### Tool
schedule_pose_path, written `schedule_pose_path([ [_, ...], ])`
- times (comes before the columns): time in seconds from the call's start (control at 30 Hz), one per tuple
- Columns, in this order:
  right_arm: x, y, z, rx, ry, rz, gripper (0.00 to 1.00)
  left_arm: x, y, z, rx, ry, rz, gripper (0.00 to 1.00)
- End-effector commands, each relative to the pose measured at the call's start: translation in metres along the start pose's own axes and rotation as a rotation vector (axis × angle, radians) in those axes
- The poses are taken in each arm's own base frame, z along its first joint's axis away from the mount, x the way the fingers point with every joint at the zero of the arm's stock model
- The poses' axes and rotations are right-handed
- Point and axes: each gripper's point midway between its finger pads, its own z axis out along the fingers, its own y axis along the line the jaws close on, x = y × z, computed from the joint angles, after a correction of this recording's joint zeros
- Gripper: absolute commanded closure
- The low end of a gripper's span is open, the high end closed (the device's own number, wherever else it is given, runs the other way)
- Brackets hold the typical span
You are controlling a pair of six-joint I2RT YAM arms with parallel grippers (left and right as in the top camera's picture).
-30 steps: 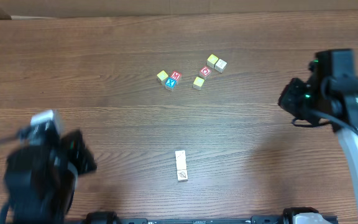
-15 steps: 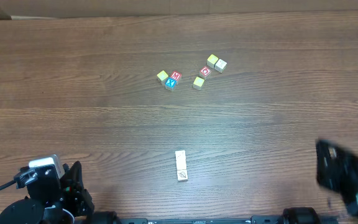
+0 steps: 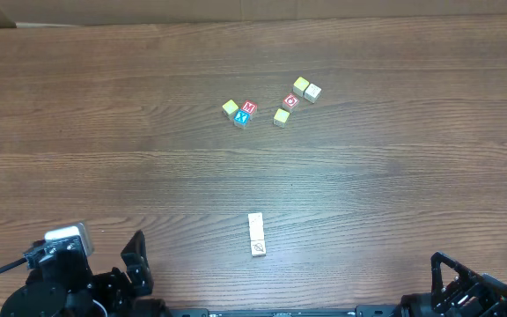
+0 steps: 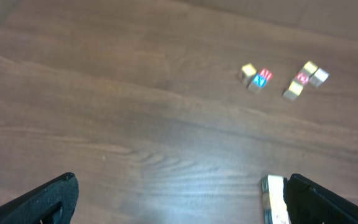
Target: Flip 5 blocks
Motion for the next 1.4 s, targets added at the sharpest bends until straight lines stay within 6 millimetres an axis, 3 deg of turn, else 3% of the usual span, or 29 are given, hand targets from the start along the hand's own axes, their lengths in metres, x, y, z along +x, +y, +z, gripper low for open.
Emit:
schedule_pose_path([
  [0.0,-0.002,0.001,-0.001,-0.003,-0.006,-0.003,0.00,0.006,0.002,-0.002,-0.008,0.017,-0.005,0.00],
  [0.17,-0.002,0.001,-0.001,-0.004,-0.006,-0.002,0.00,0.017,0.004,-0.002,-0.017,0.062,-0.006,0.00],
  [1.37,-0.002,0.001,-0.001,-0.003,-0.006,-0.003,0.00,0.017,0.004,-0.002,-0.018,0.061,-0.006,0.00],
])
